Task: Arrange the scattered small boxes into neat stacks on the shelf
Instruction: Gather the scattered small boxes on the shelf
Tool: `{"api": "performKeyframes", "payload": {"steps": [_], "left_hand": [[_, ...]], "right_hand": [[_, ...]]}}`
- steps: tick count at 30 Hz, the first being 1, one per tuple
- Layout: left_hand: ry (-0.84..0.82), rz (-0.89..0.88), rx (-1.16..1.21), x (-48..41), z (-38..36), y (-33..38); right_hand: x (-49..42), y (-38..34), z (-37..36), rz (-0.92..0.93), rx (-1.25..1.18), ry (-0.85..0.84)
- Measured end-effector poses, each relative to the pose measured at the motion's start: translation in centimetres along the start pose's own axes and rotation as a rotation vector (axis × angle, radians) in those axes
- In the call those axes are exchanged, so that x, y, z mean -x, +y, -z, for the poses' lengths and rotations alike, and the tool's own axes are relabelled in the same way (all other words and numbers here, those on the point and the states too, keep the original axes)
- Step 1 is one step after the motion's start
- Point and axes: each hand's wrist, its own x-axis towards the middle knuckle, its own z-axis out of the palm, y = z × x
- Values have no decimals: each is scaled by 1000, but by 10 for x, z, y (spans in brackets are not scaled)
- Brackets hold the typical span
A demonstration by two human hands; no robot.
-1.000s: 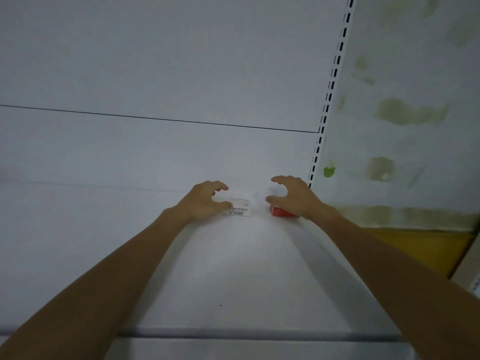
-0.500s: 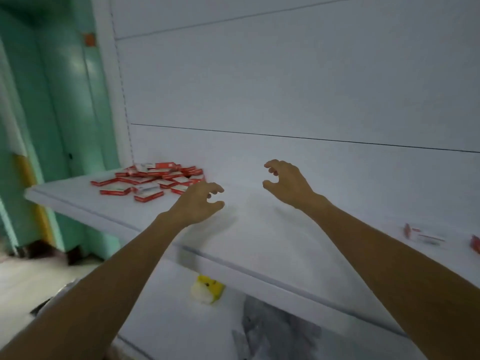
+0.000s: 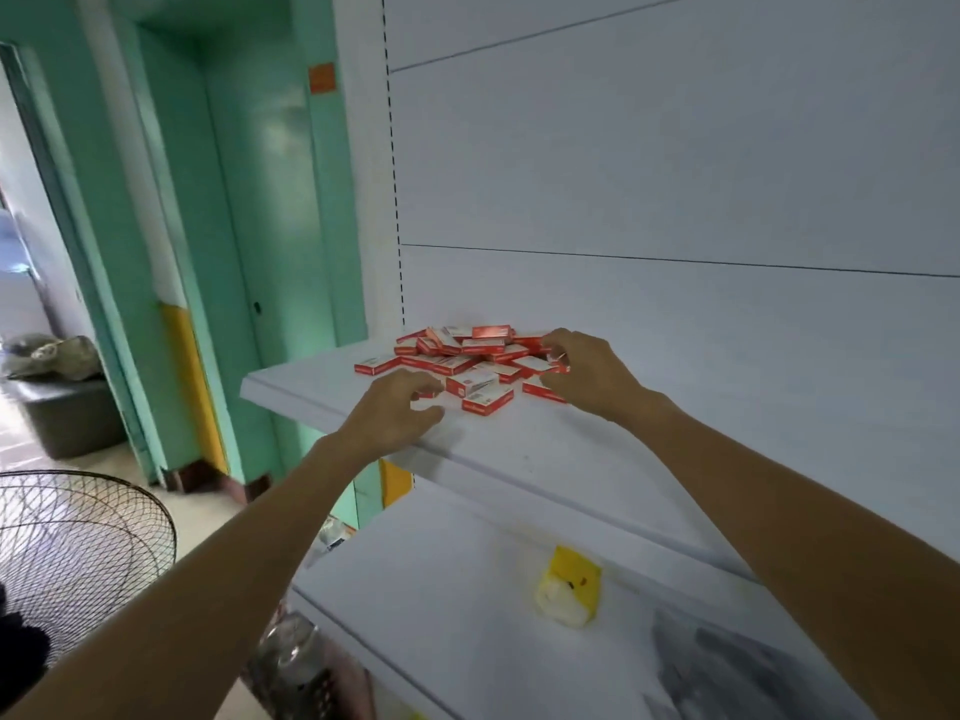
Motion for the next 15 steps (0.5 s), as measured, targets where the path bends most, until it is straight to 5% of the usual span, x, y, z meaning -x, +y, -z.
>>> {"api": "performKeyframes", "payload": {"steps": [15], "left_hand": [[-42, 2, -50, -87, -2, -95]], "right_hand": [[-106, 10, -68, -122, 41, -218]]}}
